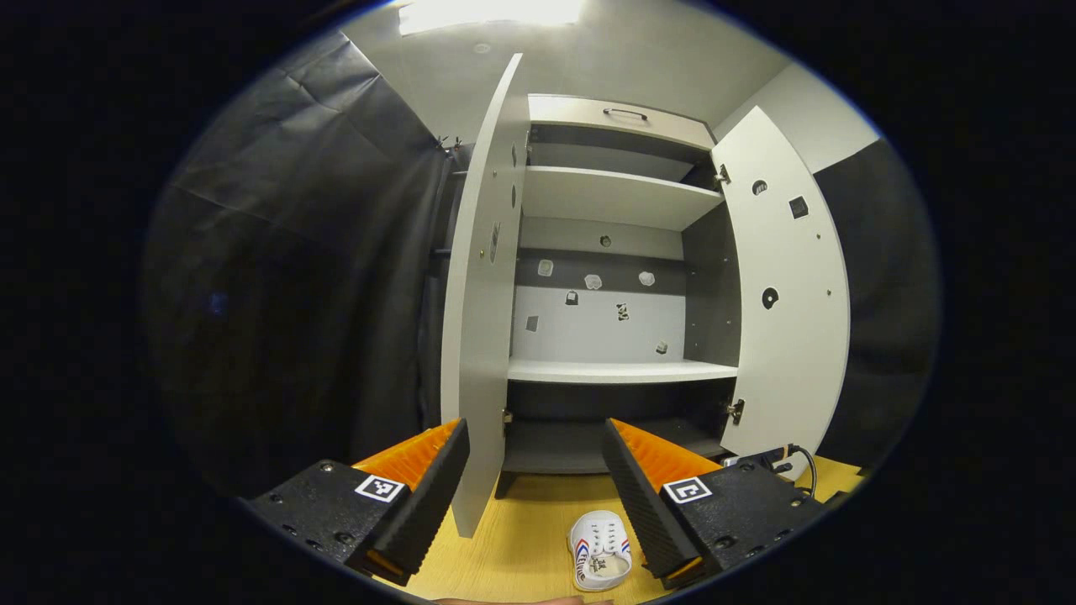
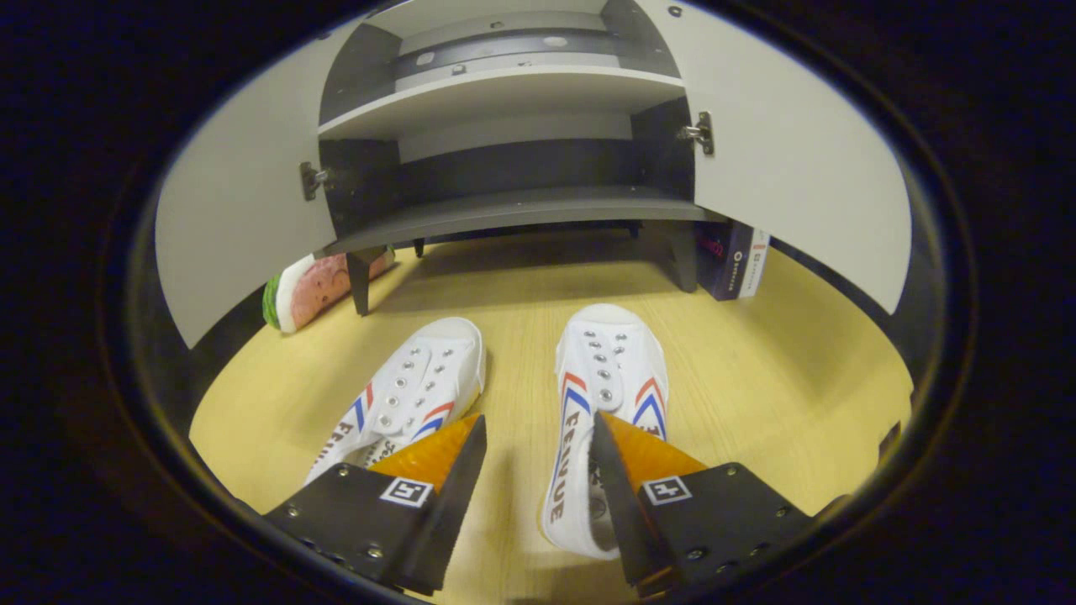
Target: Grab one shoe with the right hand and put it into the shoe cabinet, grab the other shoe with the left hand and put it into the shoe cabinet; then close the right door with the right hand and the left door with the left hand.
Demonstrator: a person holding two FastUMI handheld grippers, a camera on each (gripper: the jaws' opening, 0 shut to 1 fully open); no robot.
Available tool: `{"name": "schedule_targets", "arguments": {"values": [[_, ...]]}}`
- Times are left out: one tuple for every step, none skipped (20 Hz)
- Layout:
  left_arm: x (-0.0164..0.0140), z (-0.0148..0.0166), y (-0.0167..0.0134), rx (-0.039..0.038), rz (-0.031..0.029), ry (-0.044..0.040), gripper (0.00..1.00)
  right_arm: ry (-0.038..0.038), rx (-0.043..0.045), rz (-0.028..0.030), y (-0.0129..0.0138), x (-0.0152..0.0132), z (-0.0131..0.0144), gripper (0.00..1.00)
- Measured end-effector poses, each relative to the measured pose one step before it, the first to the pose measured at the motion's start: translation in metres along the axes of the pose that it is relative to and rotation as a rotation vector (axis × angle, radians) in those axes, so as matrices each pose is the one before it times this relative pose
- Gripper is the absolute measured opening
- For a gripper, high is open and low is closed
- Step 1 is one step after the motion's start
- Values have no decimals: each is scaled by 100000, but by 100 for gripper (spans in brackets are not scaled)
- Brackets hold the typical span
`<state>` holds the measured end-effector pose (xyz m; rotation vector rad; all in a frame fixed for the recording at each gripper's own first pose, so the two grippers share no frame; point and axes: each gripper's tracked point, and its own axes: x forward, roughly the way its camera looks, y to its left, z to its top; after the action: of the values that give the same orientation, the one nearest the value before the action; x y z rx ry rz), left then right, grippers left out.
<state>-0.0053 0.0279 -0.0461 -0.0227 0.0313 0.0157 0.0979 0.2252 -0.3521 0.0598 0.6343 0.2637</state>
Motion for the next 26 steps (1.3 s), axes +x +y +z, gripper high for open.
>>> {"name": "schedule_targets", "arguments": {"values": [[-1,-27,-5,186,105,-355,96,-412,456,-41,31,441,77,76],[55,-168,-79,259,-297,299,96,518,-731,-726,-42,396,-258,74],[-112,-475,-377,-420,-1483,1164,96,-787,-801,-261,60,443,-3,67],[-172,-404,-728,-622,-2283,1412,96,-2938,-2675,-5553,-1282,630,741,66],[-129,-178,-605,-100,-2143,642,96,-2740,1223,-2029,-600,-130,78,45],[-60,-185,-429,227,-1496,853,96,-731,2776,806,183,256,141,24],[17,-346,-273,-55,-1144,1018,96,971,3701,2522,98,-509,-84,15],[-72,-165,-187,-421,-591,510,96,33,2346,2796,10,-63,-22,5],[21,-42,-24,159,62,72,96,-1116,1604,3064,-6,34,228,5],[-29,-26,56,605,247,-282,92,-1506,1875,2854,62,-483,384,5],[18,-93,-74,518,-122,-180,96,-2266,1568,3211,291,-601,649,5],[29,-48,-136,358,-506,-142,96,-2704,-1085,1220,2,-544,705,4],[49,-219,-201,191,-816,315,96,-2850,-1981,169,-71,-448,654,4],[117,-221,-94,-185,-371,484,96,-632,-1741,-213,-13,-174,150,4],[148,-197,-136,-526,-476,529,96,2217,-294,153,251,255,-691,0],[143,-104,-19,-385,-47,421,96,5168,1195,1840,711,448,-1497,0],[157,-262,69,-167,338,535,96,2990,-869,1204,573,93,-999,0],[96,-187,73,-102,299,507,96,-2953,-475,-1662,-192,245,867,0],[69,-308,43,-307,-92,621,96,588,-2612,-1490,-232,-64,-255,0],[64,-156,-62,-563,-308,578,96,-612,1585,1999,406,-30,74,0],[-85,-228,25,20,-196,267,96,-695,3597,1995,181,43,114,0],[-4,-57,16,469,-78,-89,96,-1158,4138,2208,35,-142,224,0],[-28,-42,-15,307,-256,-298,96,-2440,5016,3361,224,-165,527,0],[28,-80,-77,451,-574,-60,96,-2864,2846,3105,343,-421,647,3],[-60,-83,-186,779,-767,-166,96,-4213,2158,2501,295,-569,948,0],[12,-3,-32,403,-341,-412,96,-4096,157,1863,374,-476,1010,0]]}}
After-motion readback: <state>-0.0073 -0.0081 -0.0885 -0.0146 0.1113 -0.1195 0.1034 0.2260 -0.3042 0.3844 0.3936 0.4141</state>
